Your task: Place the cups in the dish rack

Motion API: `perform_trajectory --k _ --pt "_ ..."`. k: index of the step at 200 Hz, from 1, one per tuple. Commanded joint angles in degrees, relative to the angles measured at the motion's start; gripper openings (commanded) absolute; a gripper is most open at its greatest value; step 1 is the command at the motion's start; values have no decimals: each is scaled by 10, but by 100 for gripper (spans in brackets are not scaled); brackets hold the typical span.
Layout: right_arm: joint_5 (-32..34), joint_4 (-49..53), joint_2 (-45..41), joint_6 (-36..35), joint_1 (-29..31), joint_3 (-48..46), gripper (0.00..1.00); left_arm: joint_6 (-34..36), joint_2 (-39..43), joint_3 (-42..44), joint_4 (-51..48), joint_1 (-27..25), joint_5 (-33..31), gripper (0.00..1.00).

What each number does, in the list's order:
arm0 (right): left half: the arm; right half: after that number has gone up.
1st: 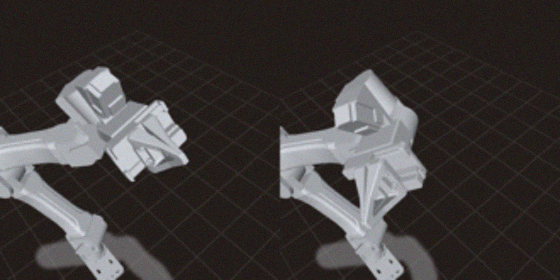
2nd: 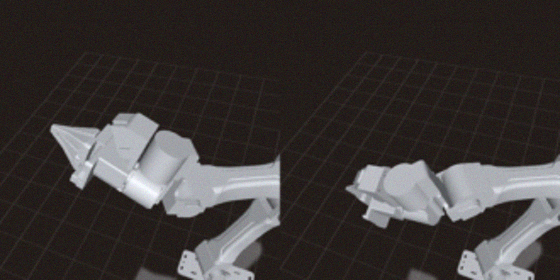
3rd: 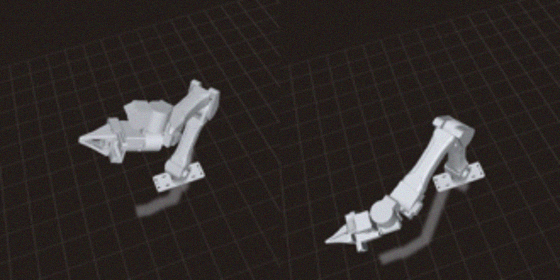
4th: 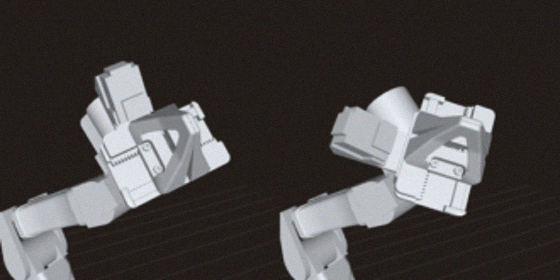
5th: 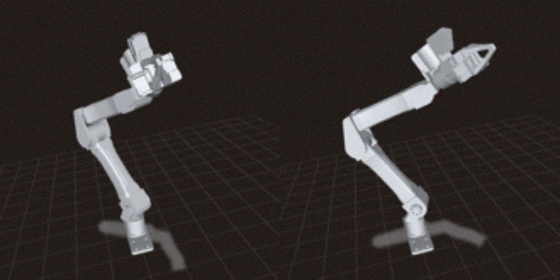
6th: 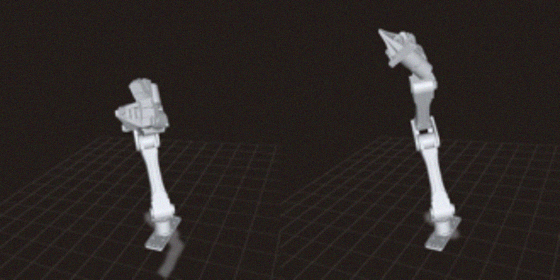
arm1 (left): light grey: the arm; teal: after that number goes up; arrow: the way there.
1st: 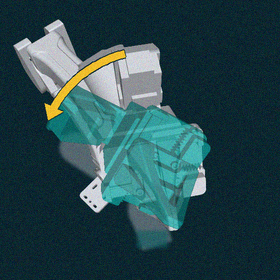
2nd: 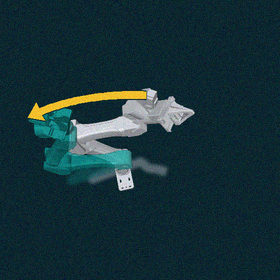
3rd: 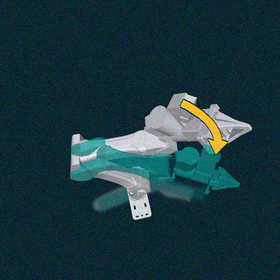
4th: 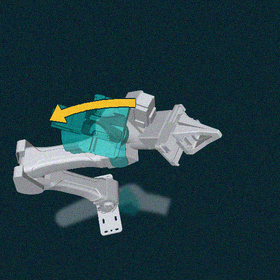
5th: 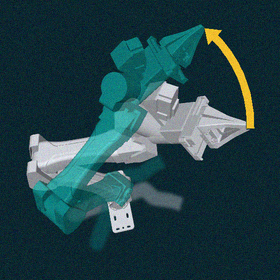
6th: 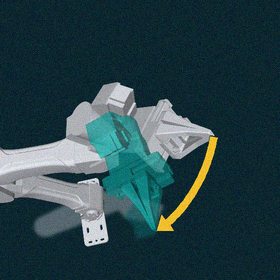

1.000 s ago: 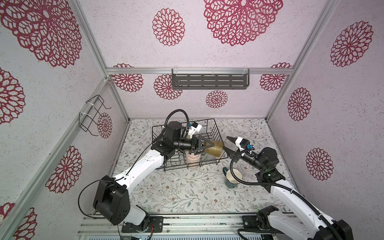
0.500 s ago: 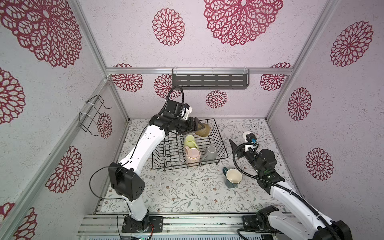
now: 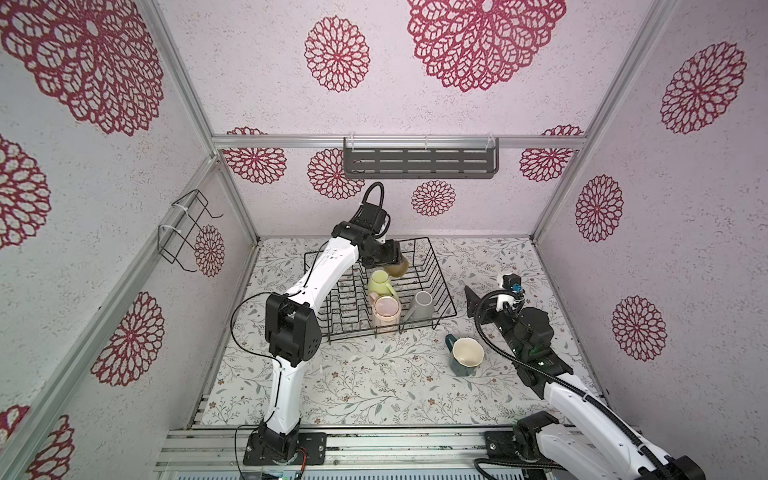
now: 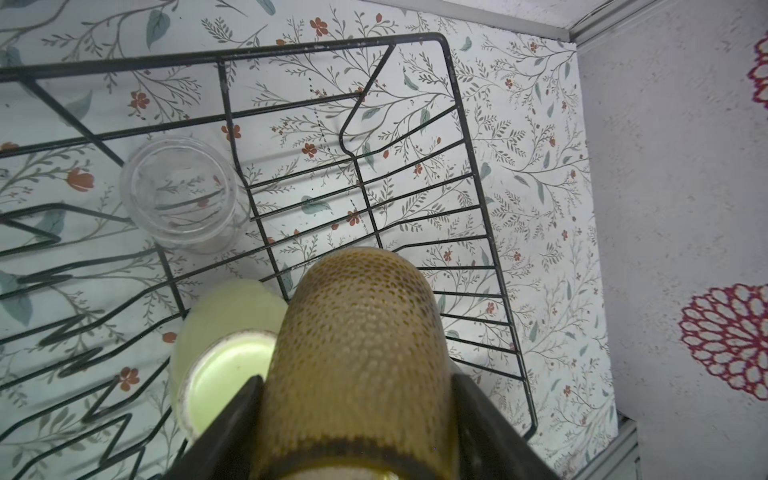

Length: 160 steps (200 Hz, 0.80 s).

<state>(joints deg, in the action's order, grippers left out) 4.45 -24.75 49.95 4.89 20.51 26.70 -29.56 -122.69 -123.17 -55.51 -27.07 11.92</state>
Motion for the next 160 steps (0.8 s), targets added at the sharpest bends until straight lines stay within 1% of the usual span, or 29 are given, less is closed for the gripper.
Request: perform_trajectory --k 1,6,11,17,24,27,39,55,73,99,132,140,154,160 --pt "19 50 28 94 -4 57 99 14 -9 -27 32 -7 -30 51" --pt "30 85 46 128 -5 81 99 14 -12 -30 29 -7 -31 51" --pt "26 122 65 151 -11 109 99 14 -12 -32 28 -7 -32 51" --pt "3 163 94 163 -19 143 99 15 -12 -31 28 -6 -33 51" --pt "-49 204 134 162 -30 185 99 16 -8 -29 30 -6 -37 51" --pt "-60 211 143 160 -32 195 98 17 -7 -28 31 -6 -39 51" --pt "-96 250 191 161 -37 237 90 18 -2 -27 32 -7 -44 51" --pt "-156 256 231 157 -39 263 76 19 8 -28 30 -6 -53 51" --pt "-196 274 274 161 -40 289 66 19 21 -25 24 -4 -75 51" --pt "-251 314 332 131 -39 325 49 22 42 -18 19 -3 -97 51" --pt "-263 331 371 107 -36 342 48 19 59 -5 19 0 -108 51" --pt "-255 338 376 104 -34 345 46 18 61 -4 18 -1 -108 51" --pt "-250 340 382 99 -31 348 45 17 64 -4 13 -1 -108 51" --pt "-252 340 387 94 -30 349 41 16 66 -3 12 -1 -110 51"
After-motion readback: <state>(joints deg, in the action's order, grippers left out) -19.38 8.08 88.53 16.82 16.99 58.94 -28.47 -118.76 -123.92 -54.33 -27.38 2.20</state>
